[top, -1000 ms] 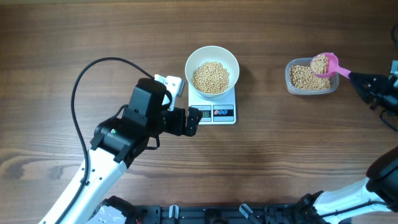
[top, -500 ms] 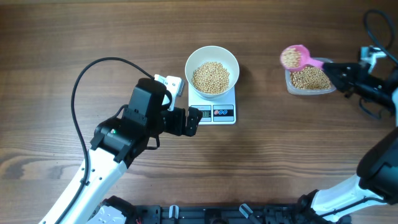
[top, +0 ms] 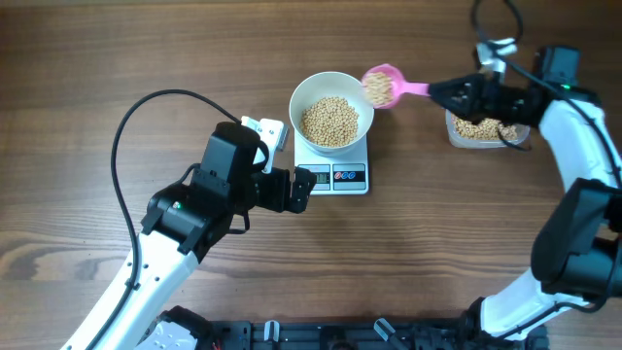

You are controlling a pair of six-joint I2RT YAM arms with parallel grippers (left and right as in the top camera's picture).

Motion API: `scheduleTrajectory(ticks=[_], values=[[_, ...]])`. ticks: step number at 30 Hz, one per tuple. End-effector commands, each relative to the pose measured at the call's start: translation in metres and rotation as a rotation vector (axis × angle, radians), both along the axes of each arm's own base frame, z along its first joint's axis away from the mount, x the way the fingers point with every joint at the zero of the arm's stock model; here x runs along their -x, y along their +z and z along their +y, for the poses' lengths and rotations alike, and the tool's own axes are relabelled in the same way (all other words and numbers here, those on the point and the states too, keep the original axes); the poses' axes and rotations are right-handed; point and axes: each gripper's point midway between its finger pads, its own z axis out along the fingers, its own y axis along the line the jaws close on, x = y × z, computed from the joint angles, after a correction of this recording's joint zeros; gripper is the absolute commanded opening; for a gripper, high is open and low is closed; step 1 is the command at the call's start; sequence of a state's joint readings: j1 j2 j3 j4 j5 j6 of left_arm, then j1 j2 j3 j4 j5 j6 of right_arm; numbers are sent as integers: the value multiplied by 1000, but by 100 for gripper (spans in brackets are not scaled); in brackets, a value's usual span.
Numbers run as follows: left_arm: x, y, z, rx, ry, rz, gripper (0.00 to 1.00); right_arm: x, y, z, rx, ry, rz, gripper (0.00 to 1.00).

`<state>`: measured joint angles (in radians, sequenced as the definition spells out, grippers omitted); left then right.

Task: Scoop item into bowl and weigh 150g on scale
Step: 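Lift the filled scoop and carry it over the white bowl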

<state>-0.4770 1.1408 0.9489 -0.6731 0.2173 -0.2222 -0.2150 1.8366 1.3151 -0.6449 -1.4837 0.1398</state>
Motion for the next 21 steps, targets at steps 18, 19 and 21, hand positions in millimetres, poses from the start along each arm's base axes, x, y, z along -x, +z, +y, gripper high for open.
scheduleTrajectory(ticks=[18,19,21], values=[[0,-1,-2,-5,-8,-1,100,-32,5,61,610,-112,-417,4],[0,-1,-2,-5,-8,-1,100,-31,6,65,635,-106,-449,4],[0,-1,-2,-5,-8,-1,100,-30,6,73,690,-100,-498,4]])
